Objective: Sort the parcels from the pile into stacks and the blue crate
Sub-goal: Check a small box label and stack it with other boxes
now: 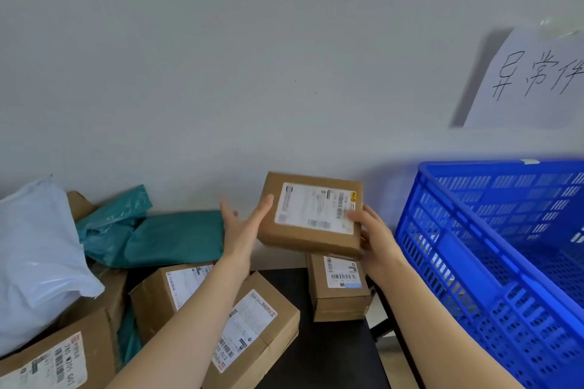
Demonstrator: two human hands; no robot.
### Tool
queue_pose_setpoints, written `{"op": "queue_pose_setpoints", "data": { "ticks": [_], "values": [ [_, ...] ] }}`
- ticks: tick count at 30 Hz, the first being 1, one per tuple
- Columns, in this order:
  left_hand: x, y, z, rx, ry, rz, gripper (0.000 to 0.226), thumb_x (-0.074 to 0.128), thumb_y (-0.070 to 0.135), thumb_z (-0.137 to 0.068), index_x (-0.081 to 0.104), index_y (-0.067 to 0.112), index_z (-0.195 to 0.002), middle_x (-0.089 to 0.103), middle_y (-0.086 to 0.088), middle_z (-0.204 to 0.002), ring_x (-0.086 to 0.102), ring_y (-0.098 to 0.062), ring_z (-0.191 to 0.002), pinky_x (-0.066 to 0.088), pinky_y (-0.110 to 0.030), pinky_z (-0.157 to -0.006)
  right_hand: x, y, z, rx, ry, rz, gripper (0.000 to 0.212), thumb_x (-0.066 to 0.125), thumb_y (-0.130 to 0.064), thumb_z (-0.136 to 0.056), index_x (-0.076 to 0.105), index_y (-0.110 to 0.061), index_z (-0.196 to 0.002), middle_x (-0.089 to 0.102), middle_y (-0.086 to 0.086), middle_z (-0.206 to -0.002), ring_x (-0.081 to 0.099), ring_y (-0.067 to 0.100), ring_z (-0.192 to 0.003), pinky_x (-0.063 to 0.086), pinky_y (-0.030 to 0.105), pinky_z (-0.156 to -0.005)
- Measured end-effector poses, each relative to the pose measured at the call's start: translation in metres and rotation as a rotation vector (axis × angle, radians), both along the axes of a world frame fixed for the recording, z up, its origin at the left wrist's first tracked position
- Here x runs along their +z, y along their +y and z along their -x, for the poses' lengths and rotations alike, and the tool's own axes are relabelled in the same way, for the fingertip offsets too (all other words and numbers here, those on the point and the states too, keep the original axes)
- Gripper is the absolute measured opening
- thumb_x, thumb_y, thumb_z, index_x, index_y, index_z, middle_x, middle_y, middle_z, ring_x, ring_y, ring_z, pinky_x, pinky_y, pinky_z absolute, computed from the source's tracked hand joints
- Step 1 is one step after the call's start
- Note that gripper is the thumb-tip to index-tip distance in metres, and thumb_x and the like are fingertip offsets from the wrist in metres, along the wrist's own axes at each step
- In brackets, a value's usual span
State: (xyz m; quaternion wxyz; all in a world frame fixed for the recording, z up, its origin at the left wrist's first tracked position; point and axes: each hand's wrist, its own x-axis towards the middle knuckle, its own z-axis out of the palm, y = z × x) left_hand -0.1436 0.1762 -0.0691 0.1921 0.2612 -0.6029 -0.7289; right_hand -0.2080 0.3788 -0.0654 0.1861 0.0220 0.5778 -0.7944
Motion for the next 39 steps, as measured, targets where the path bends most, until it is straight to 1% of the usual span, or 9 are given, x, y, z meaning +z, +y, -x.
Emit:
{"op": "queue_pose_setpoints", "data": {
  "ticks": [6, 10, 13, 17, 22, 26, 29, 34, 39],
  "values": [
    [0.004, -0.003, 0.002, -0.427, -0.205, 0.223, 0.080, 0.070, 0.072, -0.062, 0.056, 0.031, -0.130, 0.053, 0.004, -0.138, 0.044, -0.022, -0.130, 0.024, -0.046, -0.114, -0.007, 0.026, 0.001, 0.177, 0.083, -0.230, 0.065, 0.071, -0.016, -0.079, 0.048, -0.028, -0.139, 0.074, 0.010, -0.104, 0.071, 0.028, -0.095, 0.057, 0.039, -0.078],
    [0.001, -0.013, -0.001, -0.700, -0.321, 0.101, 0.065, 0.076, 0.057, -0.066, 0.061, 0.030, -0.122, 0.070, -0.004, -0.114, 0.061, -0.023, -0.111, 0.047, -0.042, -0.098, -0.005, 0.036, 0.006, 0.272, 0.121, -0.303, 0.077, 0.077, -0.022, -0.067, 0.048, -0.031, -0.138, 0.074, 0.009, -0.103, 0.070, 0.028, -0.097, 0.055, 0.041, -0.089],
    [0.000, -0.016, 0.002, -0.812, -0.393, 0.159, 0.079, 0.083, 0.058, -0.048, 0.060, 0.030, -0.118, 0.073, -0.002, -0.106, 0.066, -0.021, -0.103, 0.053, -0.034, -0.083, -0.002, 0.039, 0.012, 0.324, 0.130, -0.301, 0.081, 0.077, -0.030, -0.058, 0.050, -0.031, -0.135, 0.074, 0.008, -0.103, 0.070, 0.025, -0.095, 0.054, 0.037, -0.086],
    [-0.005, -0.007, 0.010, -0.696, -0.373, 0.106, 0.080, 0.082, 0.051, -0.039, 0.064, 0.024, -0.111, 0.074, -0.006, -0.100, 0.065, -0.025, -0.101, 0.054, -0.037, -0.082, 0.008, 0.033, 0.022, 0.168, 0.193, -0.307, 0.066, 0.075, -0.026, -0.078, 0.049, -0.028, -0.139, 0.070, 0.004, -0.111, 0.067, 0.017, -0.096, 0.051, 0.031, -0.086],
    [-0.004, 0.011, 0.032, -0.420, -0.253, -0.281, 0.047, 0.076, 0.043, -0.072, 0.057, 0.022, -0.110, 0.066, -0.016, -0.111, 0.061, -0.035, -0.105, 0.052, -0.051, -0.088, 0.007, 0.031, 0.047, -0.065, 0.129, -0.289, 0.069, 0.061, -0.048, -0.089, 0.031, -0.031, -0.149, 0.035, -0.004, -0.153, 0.035, 0.023, -0.138, 0.029, 0.043, -0.112],
    [-0.005, 0.041, 0.050, -0.408, -0.238, -0.257, 0.032, 0.065, 0.047, -0.083, 0.059, 0.023, -0.103, 0.066, -0.013, -0.108, 0.060, -0.030, -0.103, 0.049, -0.047, -0.094, 0.005, 0.023, 0.059, -0.018, 0.089, -0.368, 0.057, 0.050, -0.050, -0.095, 0.037, -0.029, -0.146, 0.044, -0.003, -0.146, 0.044, 0.022, -0.130, 0.038, 0.041, -0.102],
    [-0.018, 0.062, 0.059, -0.440, -0.291, -0.259, 0.038, 0.064, 0.052, -0.082, 0.060, 0.024, -0.107, 0.067, -0.012, -0.108, 0.061, -0.029, -0.104, 0.050, -0.045, -0.094, -0.001, 0.016, 0.060, 0.076, 0.056, -0.375, 0.038, 0.047, -0.046, -0.098, 0.051, -0.031, -0.132, 0.064, -0.005, -0.119, 0.061, 0.013, -0.099, 0.050, 0.031, -0.079],
    [-0.037, 0.076, 0.067, -0.425, -0.322, -0.210, 0.035, 0.054, 0.057, -0.088, 0.056, 0.029, -0.110, 0.064, -0.007, -0.112, 0.059, -0.025, -0.105, 0.049, -0.046, -0.096, -0.025, 0.019, 0.069, 0.120, 0.039, -0.419, 0.045, 0.046, -0.042, -0.099, 0.043, -0.030, -0.142, 0.064, -0.002, -0.120, 0.063, 0.018, -0.105, 0.050, 0.041, -0.098],
    [-0.044, 0.077, 0.076, -0.418, -0.349, -0.127, 0.044, 0.052, 0.058, -0.089, 0.049, 0.027, -0.121, 0.062, -0.003, -0.114, 0.056, -0.022, -0.108, 0.041, -0.046, -0.104, -0.030, 0.018, 0.072, 0.135, 0.014, -0.412, 0.040, 0.042, -0.033, -0.102, 0.042, -0.030, -0.142, 0.063, -0.004, -0.116, 0.062, 0.013, -0.097, 0.052, 0.029, -0.079]
  ]
}}
